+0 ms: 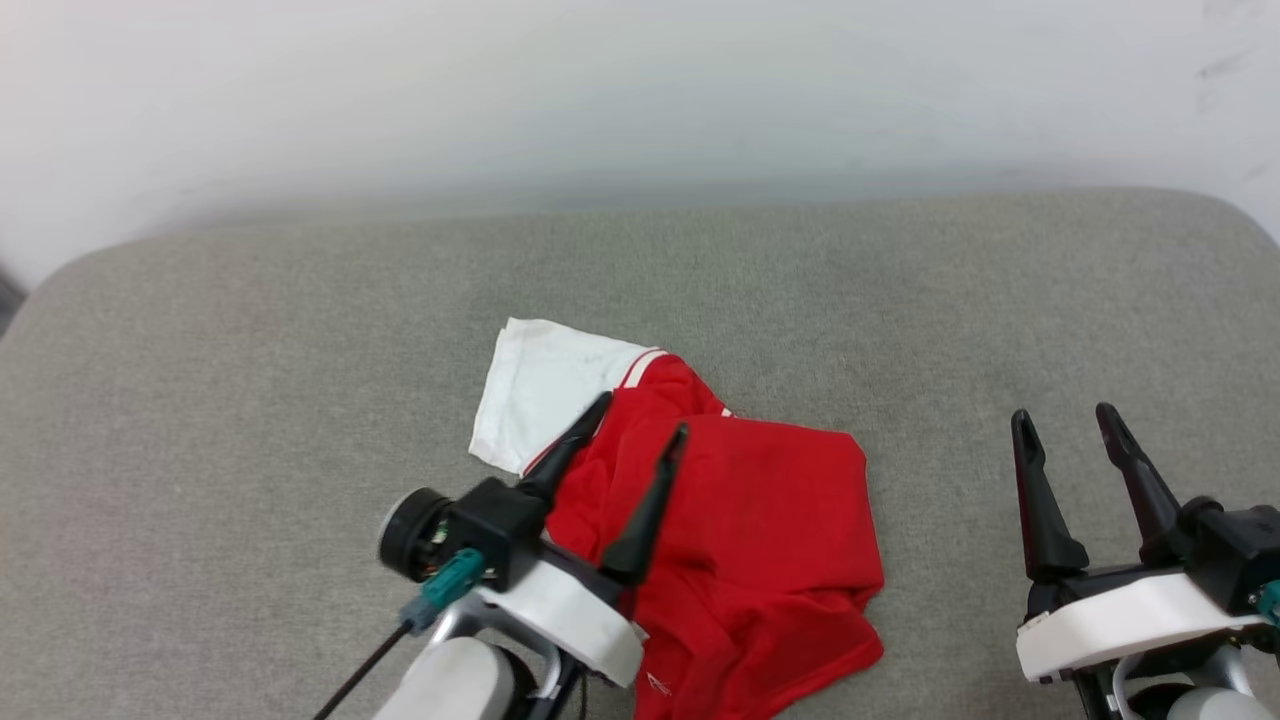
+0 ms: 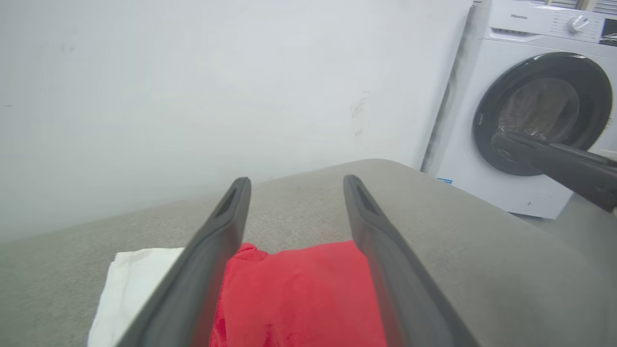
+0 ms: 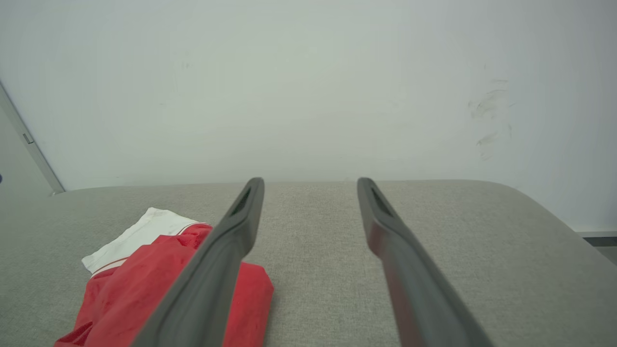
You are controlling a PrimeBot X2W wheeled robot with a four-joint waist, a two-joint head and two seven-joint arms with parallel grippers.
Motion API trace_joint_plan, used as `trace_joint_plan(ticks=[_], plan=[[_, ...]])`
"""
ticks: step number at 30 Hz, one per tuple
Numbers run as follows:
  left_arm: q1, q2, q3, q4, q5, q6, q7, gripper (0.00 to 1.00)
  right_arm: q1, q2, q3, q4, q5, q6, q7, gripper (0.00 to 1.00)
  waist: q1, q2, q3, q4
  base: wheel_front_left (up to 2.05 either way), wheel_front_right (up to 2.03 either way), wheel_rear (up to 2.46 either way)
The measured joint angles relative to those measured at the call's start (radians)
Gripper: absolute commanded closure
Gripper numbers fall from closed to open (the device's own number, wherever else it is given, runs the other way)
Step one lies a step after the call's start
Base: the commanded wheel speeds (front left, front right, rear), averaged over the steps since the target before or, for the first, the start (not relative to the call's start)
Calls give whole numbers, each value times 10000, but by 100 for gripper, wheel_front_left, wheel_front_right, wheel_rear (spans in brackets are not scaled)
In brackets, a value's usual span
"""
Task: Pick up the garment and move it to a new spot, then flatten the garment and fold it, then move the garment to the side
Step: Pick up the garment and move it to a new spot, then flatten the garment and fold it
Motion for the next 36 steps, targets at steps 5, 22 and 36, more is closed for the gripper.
trace_joint_plan(ticks=[5,22,36], plan=[[463,270,1058,-140,-196,786,-171,0,327,0,-48,-38,8,0,174,0,0,0,-481,157,0,0,0],[2510,1344,3325,-734,-259,1701,-276,0,779,0,-107,-280,-111,0,535,0,-1,0,-904,259,0,0,0],[2341,1172,3101,-1005,58,1547,-276,0,784,-88,-882,182,236,0,2502,0,0,0,-689,578,0,0,0]])
